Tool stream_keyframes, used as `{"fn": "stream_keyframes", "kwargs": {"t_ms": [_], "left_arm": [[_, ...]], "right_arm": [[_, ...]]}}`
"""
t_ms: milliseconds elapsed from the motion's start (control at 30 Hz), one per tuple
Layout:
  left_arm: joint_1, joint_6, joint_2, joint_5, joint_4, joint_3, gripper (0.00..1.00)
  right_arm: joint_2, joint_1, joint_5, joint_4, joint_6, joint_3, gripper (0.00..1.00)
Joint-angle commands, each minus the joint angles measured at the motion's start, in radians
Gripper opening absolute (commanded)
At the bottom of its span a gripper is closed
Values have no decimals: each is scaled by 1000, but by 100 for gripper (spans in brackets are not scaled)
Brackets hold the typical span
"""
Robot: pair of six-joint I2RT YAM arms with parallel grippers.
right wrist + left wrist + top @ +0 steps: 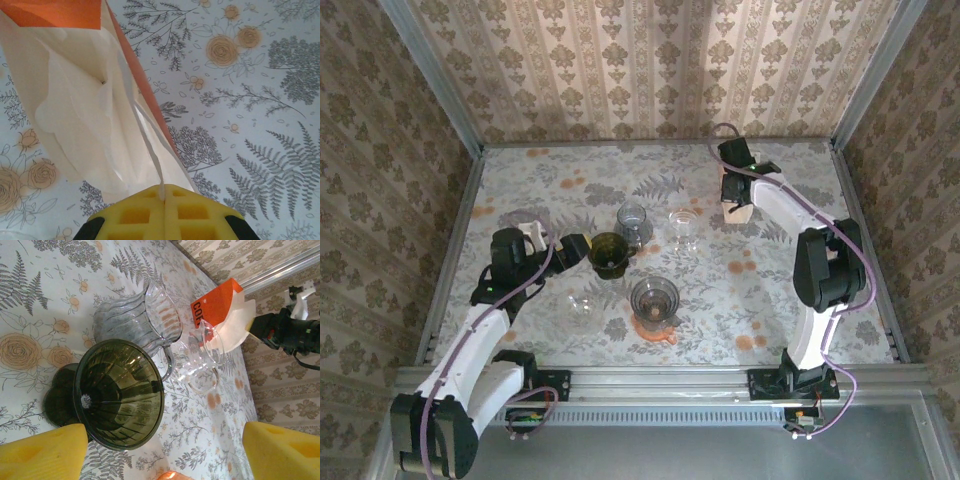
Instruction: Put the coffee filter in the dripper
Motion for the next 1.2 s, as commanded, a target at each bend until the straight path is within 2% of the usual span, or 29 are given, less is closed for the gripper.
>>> {"fn": "stream_keyframes", "kwargs": {"t_ms": [0,267,433,633,733,867,967,1167], "left_arm": [[10,-6,-1,22,24,-11,83],[10,-17,-7,23,36,-9,83],[9,-36,-26,25,47,-8,83],[5,-40,-55,19,25,18,85],[-1,-37,-60,16,7,36,86],[-10,-37,-62,13,-15,51,87],[-16,-31,-64,11,-32,60,88],[-23,-17,-67,15,-63,68,88]], "right_arm": [[-77,12,34,-55,10,-44,0],[-306,43,21,-115,28,-189,0],[-508,105,5,-213,39,-252,0],[-662,219,-198,-445,20,-145,0],[-650,342,-298,-598,16,-24,0],[-555,555,-338,-795,32,183,0],[-463,675,-357,-916,45,333,0],[-269,783,-391,-1081,51,518,0]]}}
